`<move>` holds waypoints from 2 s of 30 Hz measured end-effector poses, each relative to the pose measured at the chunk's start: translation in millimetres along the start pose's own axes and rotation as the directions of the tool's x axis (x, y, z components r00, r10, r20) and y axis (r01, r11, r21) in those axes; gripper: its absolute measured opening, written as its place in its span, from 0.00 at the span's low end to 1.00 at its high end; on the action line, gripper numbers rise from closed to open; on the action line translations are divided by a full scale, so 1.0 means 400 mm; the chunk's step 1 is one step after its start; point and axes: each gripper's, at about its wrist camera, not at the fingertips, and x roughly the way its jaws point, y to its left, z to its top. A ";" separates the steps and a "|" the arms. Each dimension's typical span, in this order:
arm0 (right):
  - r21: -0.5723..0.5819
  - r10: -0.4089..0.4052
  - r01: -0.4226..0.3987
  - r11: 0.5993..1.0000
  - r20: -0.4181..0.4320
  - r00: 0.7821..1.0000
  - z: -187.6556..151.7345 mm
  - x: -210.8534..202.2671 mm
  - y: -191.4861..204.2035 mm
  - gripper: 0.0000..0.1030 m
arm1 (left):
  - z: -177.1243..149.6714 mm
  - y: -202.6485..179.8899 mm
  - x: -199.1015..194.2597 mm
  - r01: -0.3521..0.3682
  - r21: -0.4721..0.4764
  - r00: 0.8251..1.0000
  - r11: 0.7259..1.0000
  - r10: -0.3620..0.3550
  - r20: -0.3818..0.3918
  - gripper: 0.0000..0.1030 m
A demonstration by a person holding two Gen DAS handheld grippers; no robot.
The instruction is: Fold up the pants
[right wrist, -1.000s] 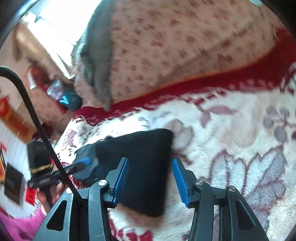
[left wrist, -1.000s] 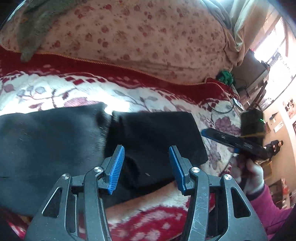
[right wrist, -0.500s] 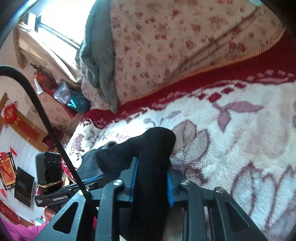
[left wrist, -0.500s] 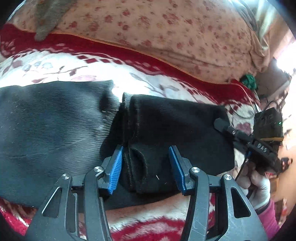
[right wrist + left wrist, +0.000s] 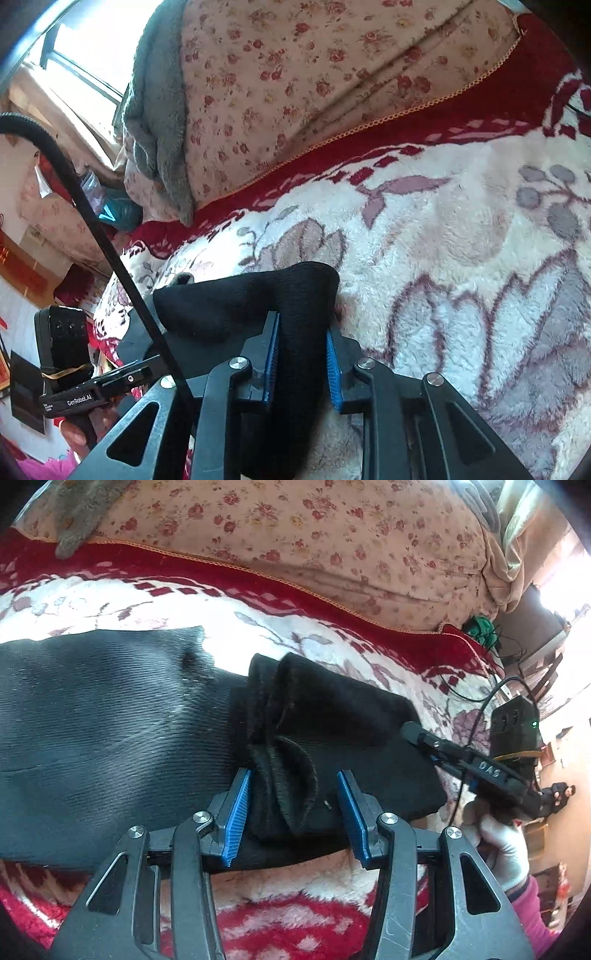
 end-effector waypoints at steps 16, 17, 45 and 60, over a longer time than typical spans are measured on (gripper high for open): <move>-0.212 -0.015 0.025 0.977 0.048 0.999 0.021 -0.061 0.208 0.41 | -0.032 0.076 -0.135 -0.114 -0.070 0.989 0.991 0.119 0.085 0.46; -0.233 -0.006 0.014 0.972 0.037 0.999 0.018 -0.048 0.228 0.41 | -0.032 0.090 -0.150 -0.123 -0.080 0.987 0.989 0.130 0.093 0.46; -0.591 -0.053 -0.060 0.805 -0.172 0.984 -0.058 0.319 0.641 0.43 | -0.140 0.452 -0.396 -0.195 -0.471 0.924 0.860 0.323 0.207 0.46; -0.617 -0.056 -0.094 0.781 -0.220 0.974 -0.058 0.395 0.696 0.50 | -0.141 0.479 -0.377 -0.119 -0.492 0.945 0.862 0.251 0.211 0.48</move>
